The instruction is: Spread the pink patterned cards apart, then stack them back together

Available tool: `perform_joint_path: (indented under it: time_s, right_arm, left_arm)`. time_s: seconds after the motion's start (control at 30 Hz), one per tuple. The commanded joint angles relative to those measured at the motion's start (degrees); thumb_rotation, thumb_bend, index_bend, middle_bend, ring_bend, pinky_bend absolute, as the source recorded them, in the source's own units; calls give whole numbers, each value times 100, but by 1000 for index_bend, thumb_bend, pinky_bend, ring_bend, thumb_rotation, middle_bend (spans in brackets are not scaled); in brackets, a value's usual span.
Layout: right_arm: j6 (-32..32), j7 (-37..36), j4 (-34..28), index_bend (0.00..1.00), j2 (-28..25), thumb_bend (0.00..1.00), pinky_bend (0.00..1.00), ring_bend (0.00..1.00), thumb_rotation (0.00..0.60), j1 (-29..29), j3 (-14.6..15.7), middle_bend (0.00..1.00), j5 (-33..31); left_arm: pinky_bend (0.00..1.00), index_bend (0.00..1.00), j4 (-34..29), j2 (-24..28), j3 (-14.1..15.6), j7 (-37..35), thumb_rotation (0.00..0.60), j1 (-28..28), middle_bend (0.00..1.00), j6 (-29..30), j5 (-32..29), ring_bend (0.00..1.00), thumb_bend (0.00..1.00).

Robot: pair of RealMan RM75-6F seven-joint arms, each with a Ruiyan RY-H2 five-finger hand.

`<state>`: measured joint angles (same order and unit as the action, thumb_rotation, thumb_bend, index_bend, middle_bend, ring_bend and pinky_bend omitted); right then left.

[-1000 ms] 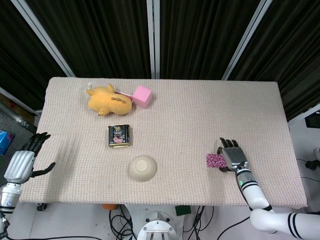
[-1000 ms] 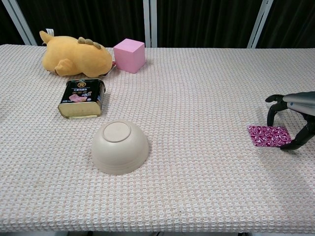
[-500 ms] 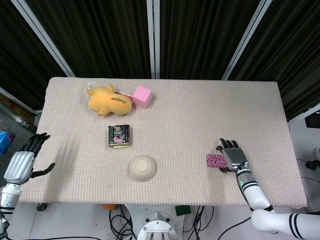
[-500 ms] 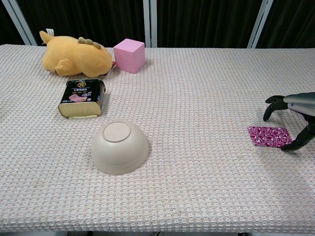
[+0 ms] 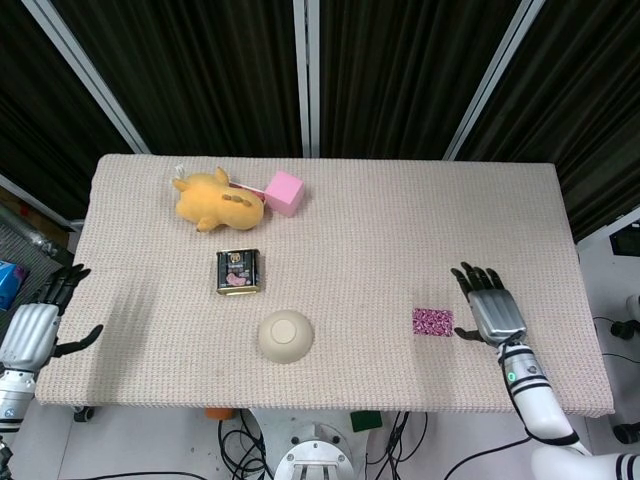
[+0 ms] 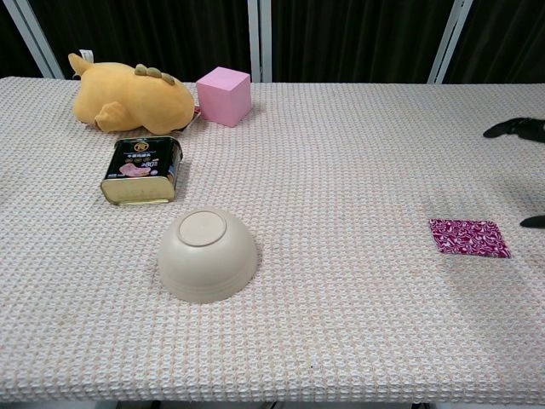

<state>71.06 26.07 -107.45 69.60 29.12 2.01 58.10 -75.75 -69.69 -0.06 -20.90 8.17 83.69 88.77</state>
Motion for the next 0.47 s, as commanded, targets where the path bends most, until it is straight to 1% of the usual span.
perform_joint_path:
  time_s: [0.03,0.07,0.1,0.2,0.33,0.47]
  right_arm:
    - [1627,-973,512,0,-182,375,0,0,600,-1112,334,0,1570]
    - [1850,-1128,705,0,-143,364,0,0,600,-1287,373,0,1708]
    - [2065,-1267,979,0,-81,362,0,0,600,-1490,427,0,1825]
    - [2300,-1532,1554,0,75,381,0,0,600,-1876,520,0,1916]
    - [2355,-1944,2112,0,261,383,0,0,600,-2184,485,0,1924]
    - [2261,-2273,2396,0,339,386,0,0,600,-2322,396,0,1956]
  left_arm:
    - [197,96,-56,5,-13,84,504,-47,49,50,-36,31,234]
    - [197,96,-81,2,-15,155,488,-70,49,79,-45,31,233]
    - [197,96,-108,-8,-20,319,442,-107,49,135,-60,30,230]
    - [194,96,-223,-44,-21,773,347,-213,49,291,-83,22,201]
    - [193,96,-388,-33,-3,995,299,-331,49,424,-100,22,190]
    - [192,96,-452,-58,25,1383,292,-425,49,542,-73,22,190]
